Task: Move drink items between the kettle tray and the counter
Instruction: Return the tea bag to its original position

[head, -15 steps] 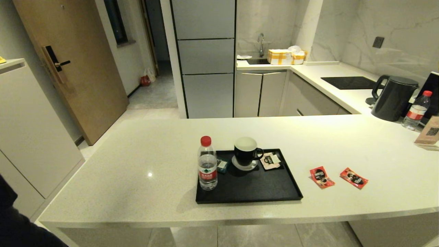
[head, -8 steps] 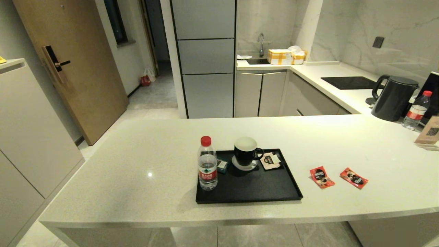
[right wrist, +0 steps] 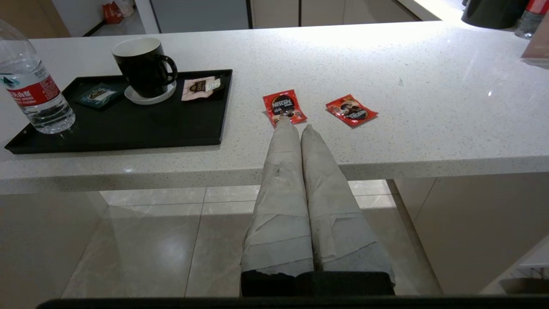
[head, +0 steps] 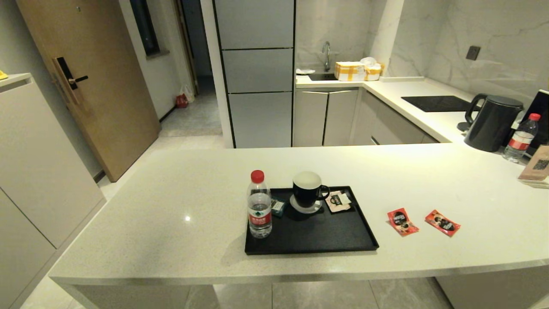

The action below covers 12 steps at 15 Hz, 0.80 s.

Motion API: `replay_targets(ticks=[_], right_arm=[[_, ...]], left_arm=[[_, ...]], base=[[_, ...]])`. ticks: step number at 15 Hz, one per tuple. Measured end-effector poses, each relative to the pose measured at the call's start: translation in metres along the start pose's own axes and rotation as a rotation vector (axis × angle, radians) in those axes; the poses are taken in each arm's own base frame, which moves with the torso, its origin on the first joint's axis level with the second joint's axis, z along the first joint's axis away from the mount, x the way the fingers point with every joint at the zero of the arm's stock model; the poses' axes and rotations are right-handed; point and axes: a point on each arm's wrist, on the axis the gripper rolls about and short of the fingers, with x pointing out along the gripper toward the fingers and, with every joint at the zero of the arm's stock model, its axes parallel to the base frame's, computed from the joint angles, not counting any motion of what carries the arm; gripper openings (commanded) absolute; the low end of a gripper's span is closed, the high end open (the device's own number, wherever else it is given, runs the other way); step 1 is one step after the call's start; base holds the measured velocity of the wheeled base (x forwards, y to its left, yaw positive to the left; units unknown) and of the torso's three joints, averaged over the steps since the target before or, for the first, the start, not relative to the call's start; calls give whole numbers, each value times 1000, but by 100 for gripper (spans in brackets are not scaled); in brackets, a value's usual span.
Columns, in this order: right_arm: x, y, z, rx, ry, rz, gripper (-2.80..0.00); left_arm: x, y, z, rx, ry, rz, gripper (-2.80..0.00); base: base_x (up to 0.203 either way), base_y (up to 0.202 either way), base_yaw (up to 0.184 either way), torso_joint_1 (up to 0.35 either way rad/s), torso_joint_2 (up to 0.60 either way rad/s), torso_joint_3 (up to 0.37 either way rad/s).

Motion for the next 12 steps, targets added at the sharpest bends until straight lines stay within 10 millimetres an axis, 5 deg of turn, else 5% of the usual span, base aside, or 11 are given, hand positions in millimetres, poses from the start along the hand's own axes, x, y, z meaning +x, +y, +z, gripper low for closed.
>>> replay_targets(ticks=[12], right_arm=[[0, 0, 0, 1, 1, -1, -280]], left_arm=[[0, 0, 0, 0, 0, 0, -280]], base=[[0, 0, 0, 0, 0, 0]])
